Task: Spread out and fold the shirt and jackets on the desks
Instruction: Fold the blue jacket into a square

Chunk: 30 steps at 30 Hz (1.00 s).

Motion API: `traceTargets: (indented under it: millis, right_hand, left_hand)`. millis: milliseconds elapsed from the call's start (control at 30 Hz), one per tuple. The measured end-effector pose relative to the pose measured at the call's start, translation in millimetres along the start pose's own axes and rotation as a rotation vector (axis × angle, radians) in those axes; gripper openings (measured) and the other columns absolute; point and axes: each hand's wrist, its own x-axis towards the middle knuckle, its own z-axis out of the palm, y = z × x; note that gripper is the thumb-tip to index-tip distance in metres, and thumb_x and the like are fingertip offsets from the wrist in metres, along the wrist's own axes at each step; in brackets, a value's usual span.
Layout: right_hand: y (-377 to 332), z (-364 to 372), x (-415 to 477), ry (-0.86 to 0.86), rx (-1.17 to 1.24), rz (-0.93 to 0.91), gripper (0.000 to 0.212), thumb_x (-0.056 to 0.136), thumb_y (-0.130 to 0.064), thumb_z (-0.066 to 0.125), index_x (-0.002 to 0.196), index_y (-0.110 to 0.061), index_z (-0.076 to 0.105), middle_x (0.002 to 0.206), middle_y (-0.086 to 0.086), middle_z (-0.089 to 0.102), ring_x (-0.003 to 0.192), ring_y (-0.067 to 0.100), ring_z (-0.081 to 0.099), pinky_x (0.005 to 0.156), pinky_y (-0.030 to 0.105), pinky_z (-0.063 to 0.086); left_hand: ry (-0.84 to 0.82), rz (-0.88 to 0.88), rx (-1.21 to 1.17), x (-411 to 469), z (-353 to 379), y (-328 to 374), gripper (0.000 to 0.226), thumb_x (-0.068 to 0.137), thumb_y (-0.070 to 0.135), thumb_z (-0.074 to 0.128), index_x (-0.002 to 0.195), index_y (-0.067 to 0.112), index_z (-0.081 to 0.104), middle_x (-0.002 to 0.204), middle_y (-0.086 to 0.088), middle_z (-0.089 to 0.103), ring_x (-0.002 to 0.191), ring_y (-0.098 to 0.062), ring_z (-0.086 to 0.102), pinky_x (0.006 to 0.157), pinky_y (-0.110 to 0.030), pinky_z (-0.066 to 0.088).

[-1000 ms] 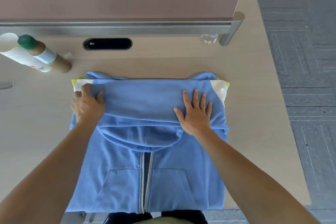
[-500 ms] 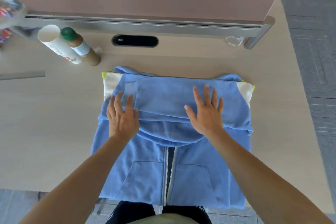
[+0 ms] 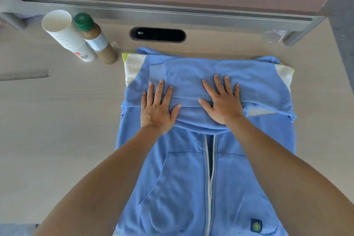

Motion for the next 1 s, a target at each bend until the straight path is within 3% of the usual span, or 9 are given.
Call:
traceTargets:
  millis: [100,233,333,400,500,633,800,900,1000]
  right_hand:
    - [-3.5,-20.2,-4.6,0.004,-0.005,0.037,0.06,0.103,-0.053,0.027,0.158,-0.034,0.015,0.168,0.005,-0.002,0.154,0.029,-0.006,0.122,0.053,-0.003]
    - [-15.2,-3.3,-83.9,0.021,0.133,0.157,0.051,0.102,-0.029,0.04,0.152,-0.029,0.035,0.165,0.005,0.016,0.153,0.028,0.009,0.122,0.052,0.005]
    - [-6.1,39.8,-162.6,-0.062,0.153,0.337,0.057,0.101,-0.05,0.03,0.157,-0.039,0.02,0.167,0.007,0.006,0.153,0.035,0.004,0.119,0.058,0.005]
    - [4.8,62.2,-198.9,-0.086,0.117,0.307,0.062,0.098,-0.06,0.018,0.157,-0.04,0.019,0.167,0.009,0.005,0.152,0.04,0.005,0.118,0.062,0.01]
    - [25.0,76.1,-208.8,-0.068,0.115,0.203,0.067,0.095,-0.066,0.018,0.156,-0.041,0.023,0.167,0.009,0.007,0.151,0.041,0.004,0.118,0.063,0.01]
    - [45.8,73.4,-189.1,-0.04,0.024,0.102,0.069,0.091,-0.072,0.009,0.156,-0.047,0.006,0.168,0.002,-0.009,0.153,0.035,-0.01,0.12,0.059,-0.003]
    - [69.7,53.7,-127.5,-0.032,0.031,0.032,0.082,0.08,-0.077,-0.002,0.156,-0.047,-0.002,0.167,-0.003,-0.015,0.152,0.029,-0.018,0.121,0.056,-0.009]
    - [69.9,43.9,-113.3,-0.067,0.065,0.022,0.069,0.094,-0.069,0.015,0.157,-0.044,0.005,0.168,0.0,-0.009,0.153,0.03,-0.011,0.122,0.056,-0.003]
    - [71.4,47.4,-145.8,0.059,0.155,0.061,0.056,0.101,-0.054,0.037,0.152,-0.031,0.032,0.166,0.01,0.011,0.151,0.034,0.012,0.12,0.056,0.012]
  left_hand:
    - [-0.08,0.01,0.02,20.7,-14.8,-3.2,0.072,0.098,0.065,0.02,0.159,0.031,0.007,0.167,0.0,-0.006,0.152,-0.033,-0.01,0.123,-0.05,-0.003]
    - [-0.123,-0.015,-0.029,-34.1,-17.5,2.2,0.066,0.098,0.063,0.016,0.158,0.038,-0.001,0.165,-0.007,-0.018,0.15,-0.035,-0.018,0.122,-0.051,-0.007]
    - [-0.069,0.104,-0.025,-114.9,-0.8,-3.7,0.057,0.099,0.059,0.029,0.153,0.044,0.028,0.165,-0.015,0.008,0.149,-0.045,0.006,0.121,-0.057,0.01]
    - [-0.075,0.131,0.017,-163.8,14.1,-5.1,0.055,0.097,0.058,0.034,0.149,0.041,0.04,0.161,-0.014,0.023,0.146,-0.046,0.022,0.117,-0.061,0.022]
    - [-0.142,0.083,0.102,-204.5,26.2,5.1,0.063,0.096,0.063,0.029,0.153,0.037,0.034,0.163,-0.008,0.022,0.147,-0.042,0.022,0.116,-0.06,0.021]
    - [-0.117,0.03,0.113,-196.0,24.1,11.3,0.066,0.095,0.067,0.024,0.155,0.039,0.027,0.165,-0.004,0.018,0.151,-0.037,0.014,0.119,-0.06,0.016]
    - [-0.126,-0.025,0.147,-146.5,15.0,11.2,0.064,0.096,0.067,0.012,0.156,0.047,0.001,0.166,0.006,-0.008,0.153,-0.028,-0.009,0.123,-0.05,-0.005]
    - [-0.093,-0.046,0.036,-139.1,11.7,5.8,0.061,0.1,0.055,0.031,0.157,0.034,0.021,0.167,-0.003,0.008,0.153,-0.031,0.004,0.123,-0.049,0.003]
    - [0.013,-0.242,-0.053,-179.7,6.3,0.2,0.057,0.097,0.045,0.051,0.147,0.018,0.045,0.155,-0.02,0.032,0.142,-0.041,0.027,0.118,-0.053,0.021]
